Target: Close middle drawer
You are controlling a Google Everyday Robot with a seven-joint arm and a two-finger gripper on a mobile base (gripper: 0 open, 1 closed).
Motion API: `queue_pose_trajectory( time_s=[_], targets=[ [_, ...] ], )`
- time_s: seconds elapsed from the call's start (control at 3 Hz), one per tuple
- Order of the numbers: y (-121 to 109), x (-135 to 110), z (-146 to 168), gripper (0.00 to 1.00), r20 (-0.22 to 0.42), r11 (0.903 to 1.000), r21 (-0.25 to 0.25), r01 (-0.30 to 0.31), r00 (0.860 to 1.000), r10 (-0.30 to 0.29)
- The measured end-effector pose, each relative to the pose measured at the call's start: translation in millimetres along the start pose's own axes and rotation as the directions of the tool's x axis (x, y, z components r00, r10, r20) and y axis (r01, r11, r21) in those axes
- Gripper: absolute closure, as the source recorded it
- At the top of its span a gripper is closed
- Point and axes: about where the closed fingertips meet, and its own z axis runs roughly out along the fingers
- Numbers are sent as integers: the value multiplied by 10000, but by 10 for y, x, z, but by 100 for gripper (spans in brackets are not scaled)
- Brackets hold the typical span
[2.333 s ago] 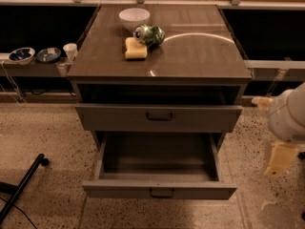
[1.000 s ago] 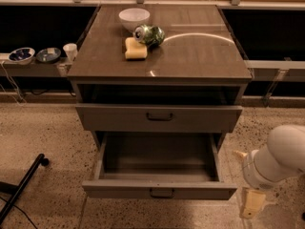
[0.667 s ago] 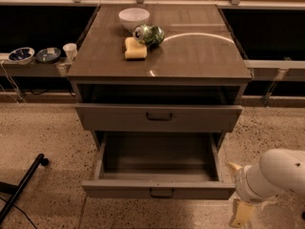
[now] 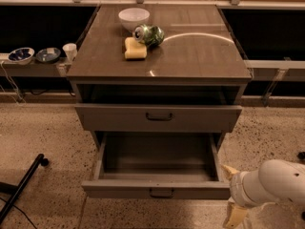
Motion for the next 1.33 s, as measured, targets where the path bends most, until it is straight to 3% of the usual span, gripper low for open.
queue_pose_trajectory(
  time_s=[0.33, 0.67, 1.0, 1.33],
  targets=[
    [32, -47, 101, 0, 644, 9995, 288, -92, 9979, 73],
    [142, -18, 178, 16, 1062, 9987, 515, 57, 9943, -111],
    [206, -25, 246, 13, 1388, 9978, 623, 226, 9898, -311],
    [193, -93, 358, 29, 1552, 9970, 663, 399, 9866, -498]
  ],
)
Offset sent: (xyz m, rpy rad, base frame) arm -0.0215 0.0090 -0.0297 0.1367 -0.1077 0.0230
